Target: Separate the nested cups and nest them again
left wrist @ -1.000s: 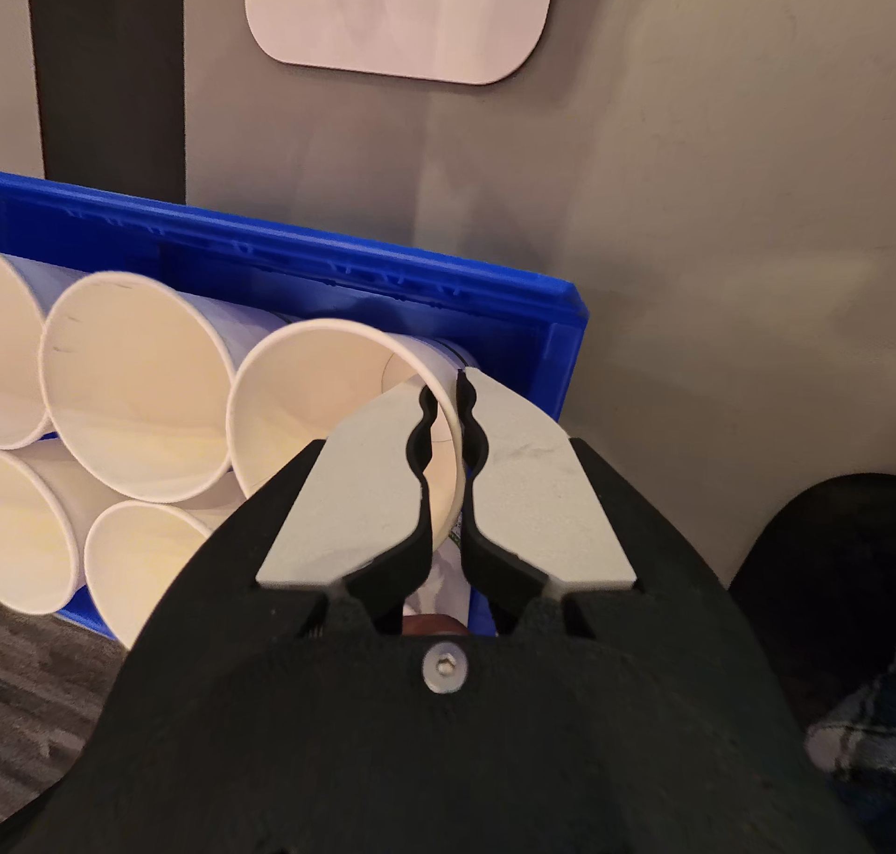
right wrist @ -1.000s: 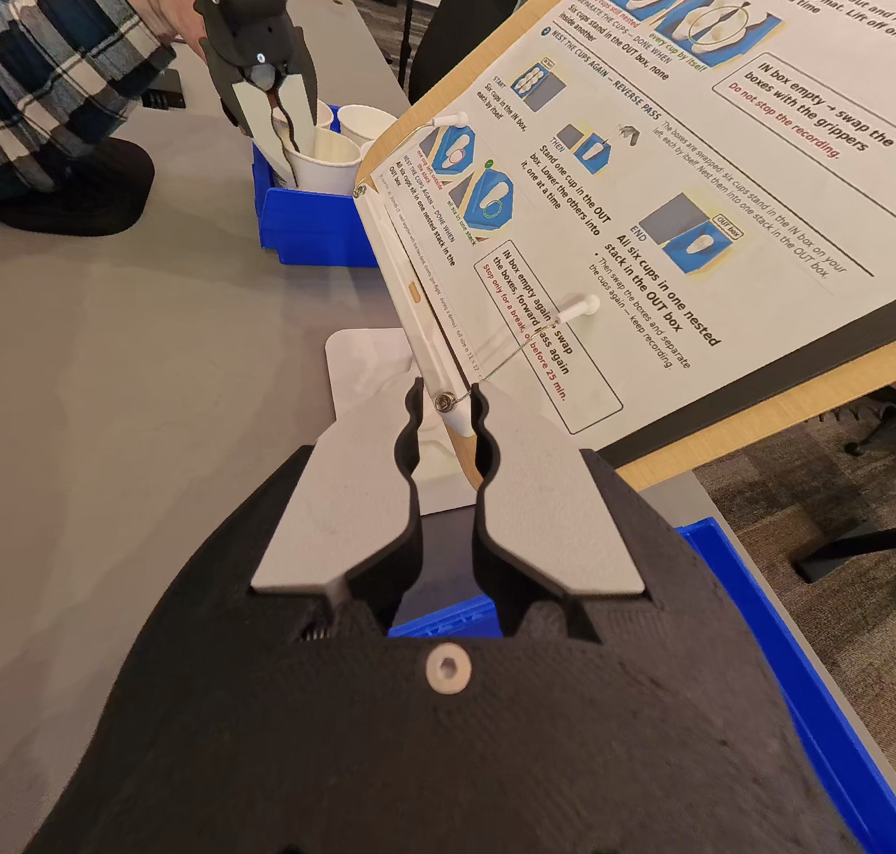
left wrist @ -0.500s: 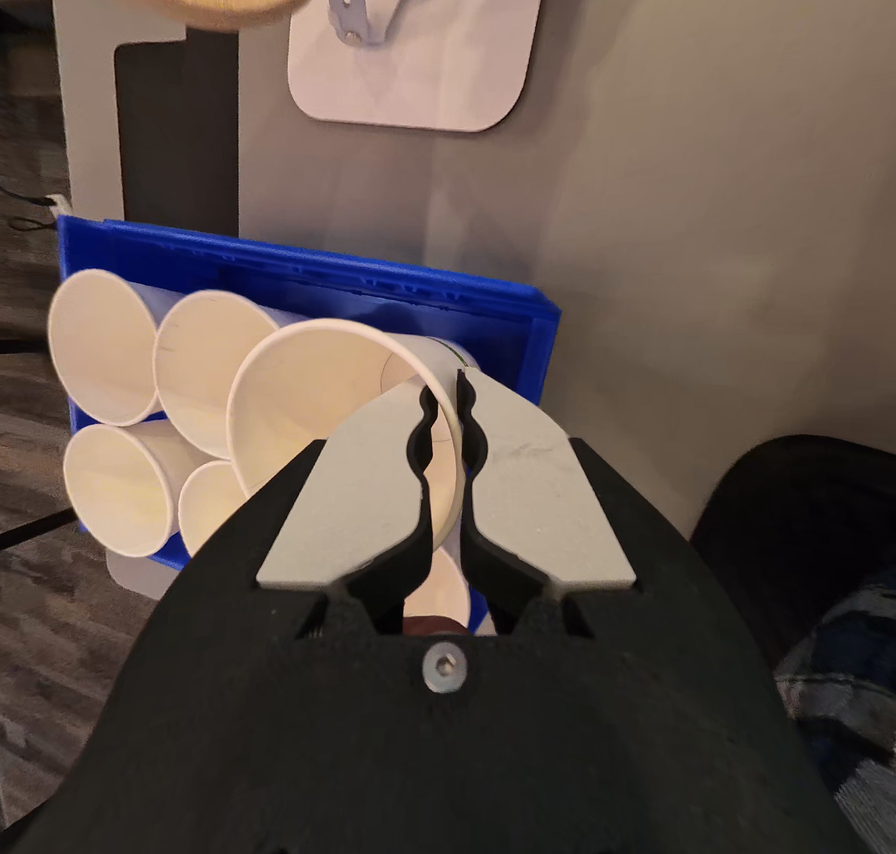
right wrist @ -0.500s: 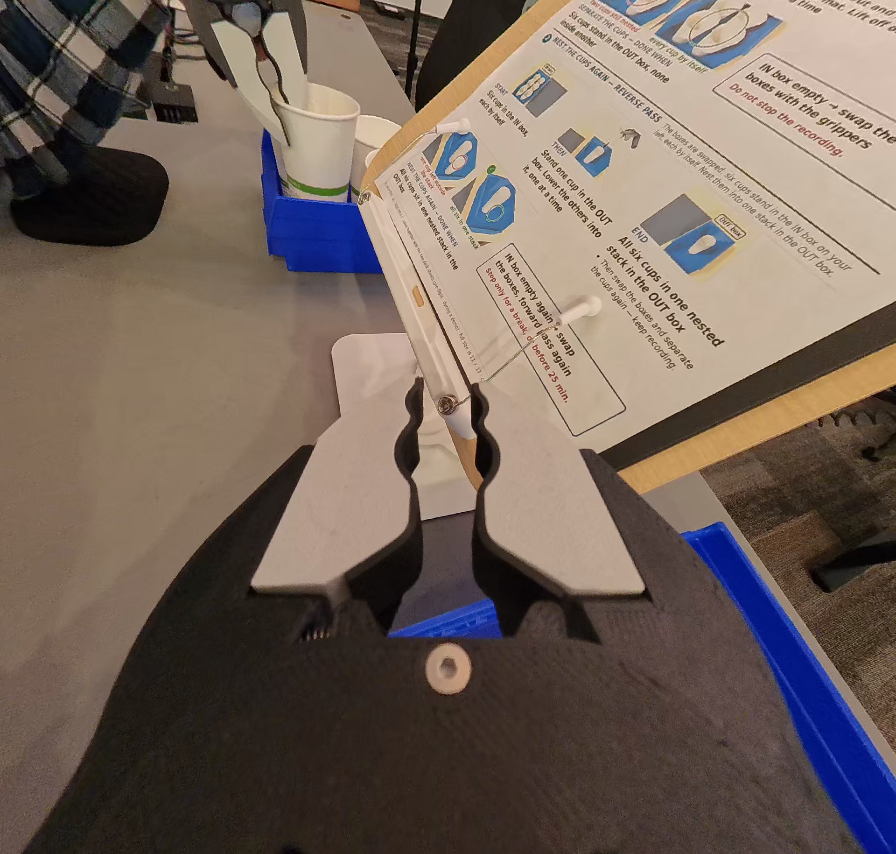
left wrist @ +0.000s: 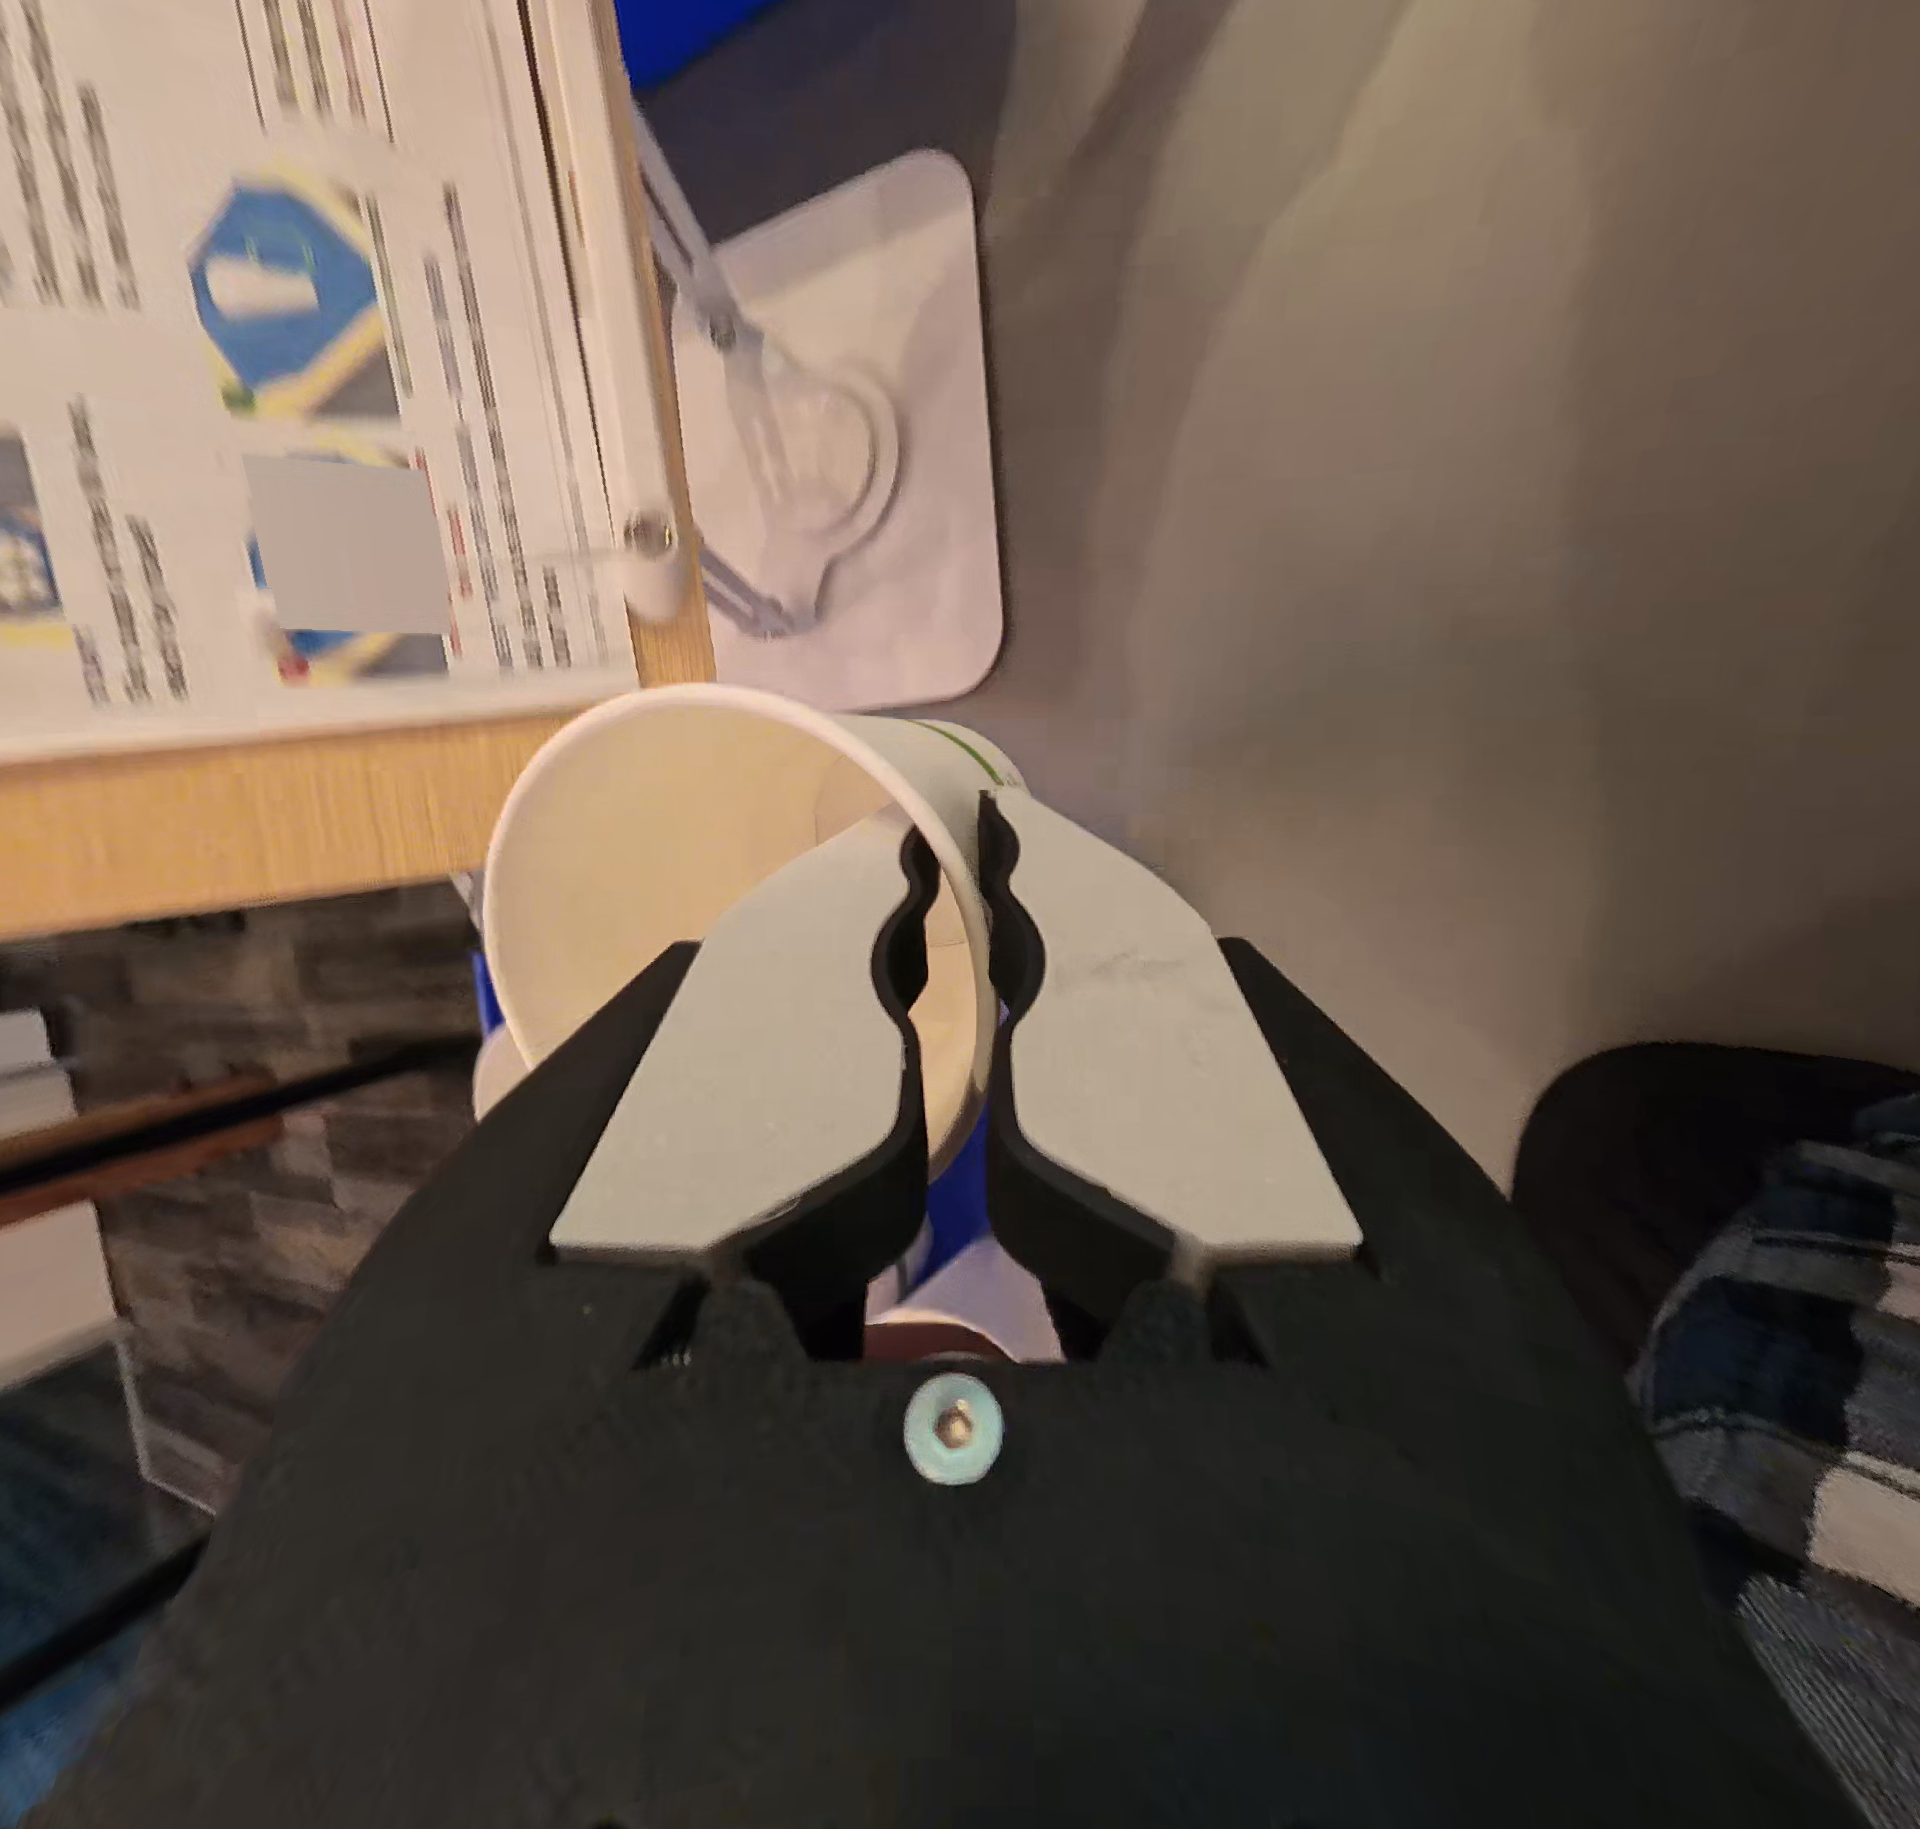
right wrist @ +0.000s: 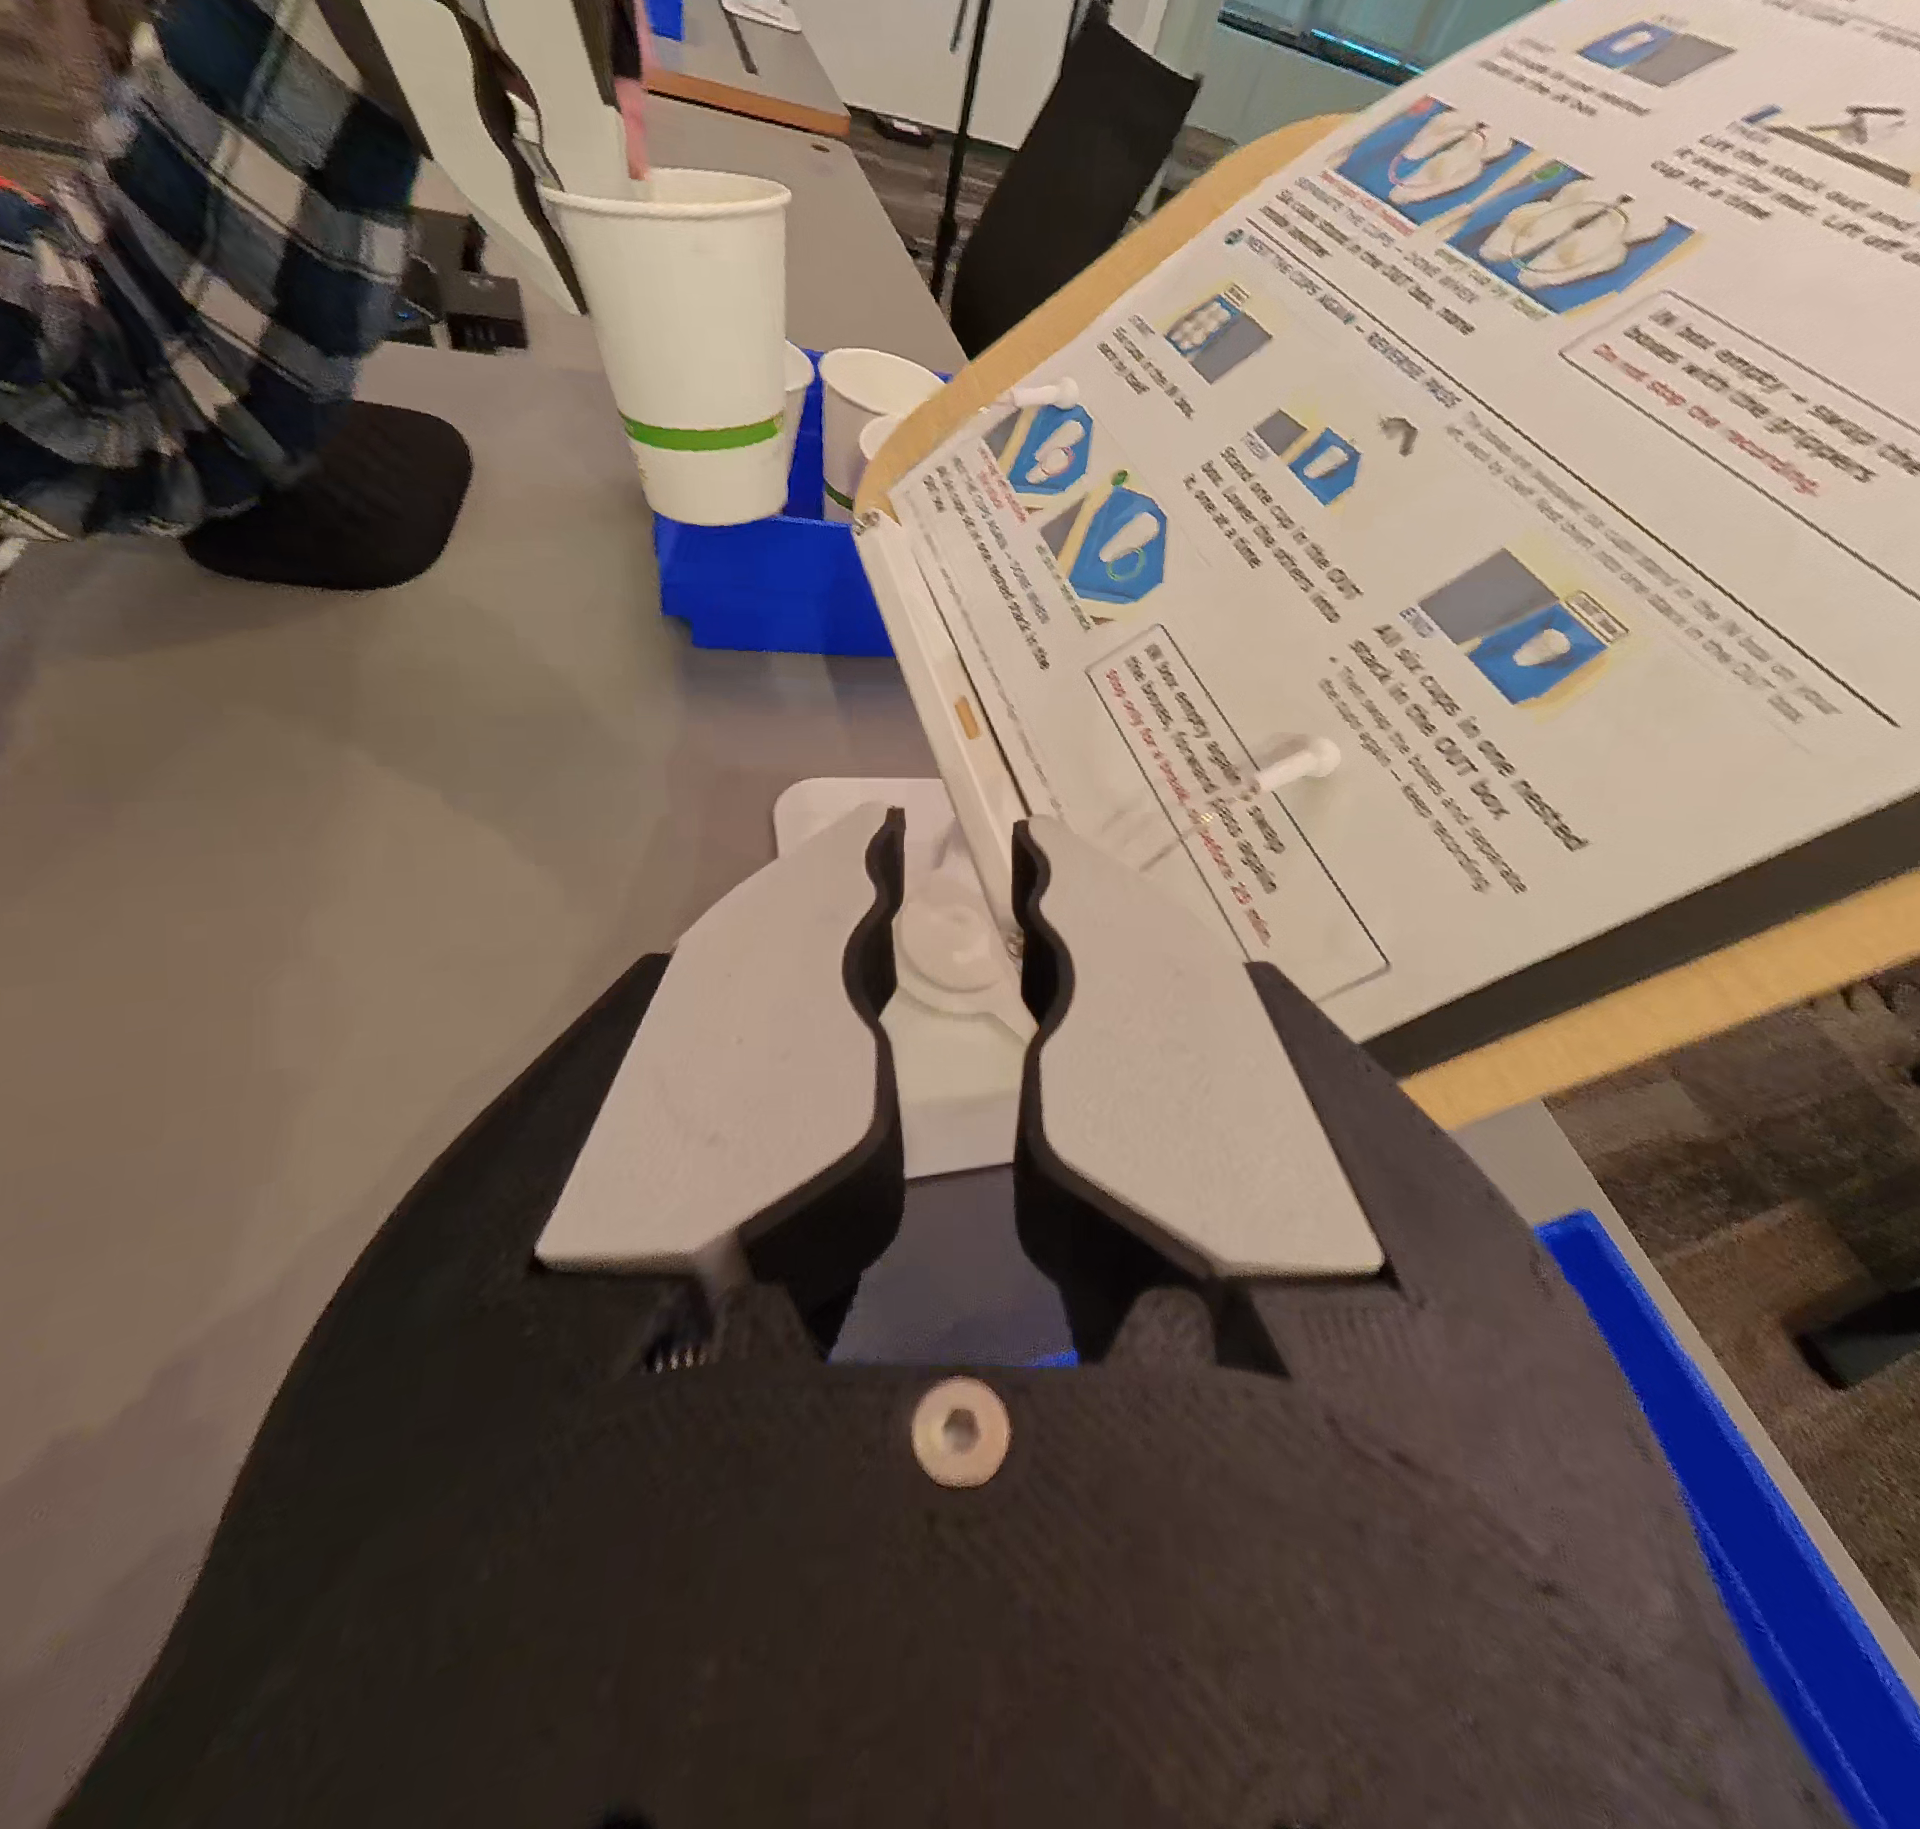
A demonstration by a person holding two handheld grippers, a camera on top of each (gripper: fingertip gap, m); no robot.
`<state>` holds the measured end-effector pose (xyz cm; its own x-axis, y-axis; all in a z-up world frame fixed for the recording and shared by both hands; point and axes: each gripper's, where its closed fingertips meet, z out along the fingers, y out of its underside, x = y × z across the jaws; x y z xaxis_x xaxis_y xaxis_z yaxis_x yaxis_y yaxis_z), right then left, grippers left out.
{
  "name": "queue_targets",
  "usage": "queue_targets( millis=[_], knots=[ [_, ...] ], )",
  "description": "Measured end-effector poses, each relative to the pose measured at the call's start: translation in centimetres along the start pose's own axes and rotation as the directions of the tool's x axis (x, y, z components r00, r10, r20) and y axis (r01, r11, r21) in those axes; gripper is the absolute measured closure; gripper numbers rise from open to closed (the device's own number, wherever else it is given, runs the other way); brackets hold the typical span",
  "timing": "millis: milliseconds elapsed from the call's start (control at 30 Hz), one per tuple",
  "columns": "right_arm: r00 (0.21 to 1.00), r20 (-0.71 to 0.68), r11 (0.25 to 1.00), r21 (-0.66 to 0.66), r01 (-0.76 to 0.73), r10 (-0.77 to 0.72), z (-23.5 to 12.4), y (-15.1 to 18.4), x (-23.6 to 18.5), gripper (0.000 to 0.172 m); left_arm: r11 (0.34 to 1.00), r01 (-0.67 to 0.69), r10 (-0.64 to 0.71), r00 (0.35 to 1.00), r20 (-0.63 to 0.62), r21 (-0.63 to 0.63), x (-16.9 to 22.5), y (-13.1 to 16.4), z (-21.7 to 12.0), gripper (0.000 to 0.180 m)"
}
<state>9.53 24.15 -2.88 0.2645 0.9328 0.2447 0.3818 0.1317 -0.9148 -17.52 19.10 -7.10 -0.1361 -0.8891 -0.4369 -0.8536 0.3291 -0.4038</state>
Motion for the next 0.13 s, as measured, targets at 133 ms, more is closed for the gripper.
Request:
queue_targets(
  millis=[133],
  knots=[
    [0.998, 0.052, 1.0, -0.001, 0.024, -0.024, 1.2, -0.5, -1.8, 0.15, 0.995, -0.08, 0.081, 0.997, -0.017, 0.065, 0.8, -2.7, 0.8, 0.174]
  ],
)
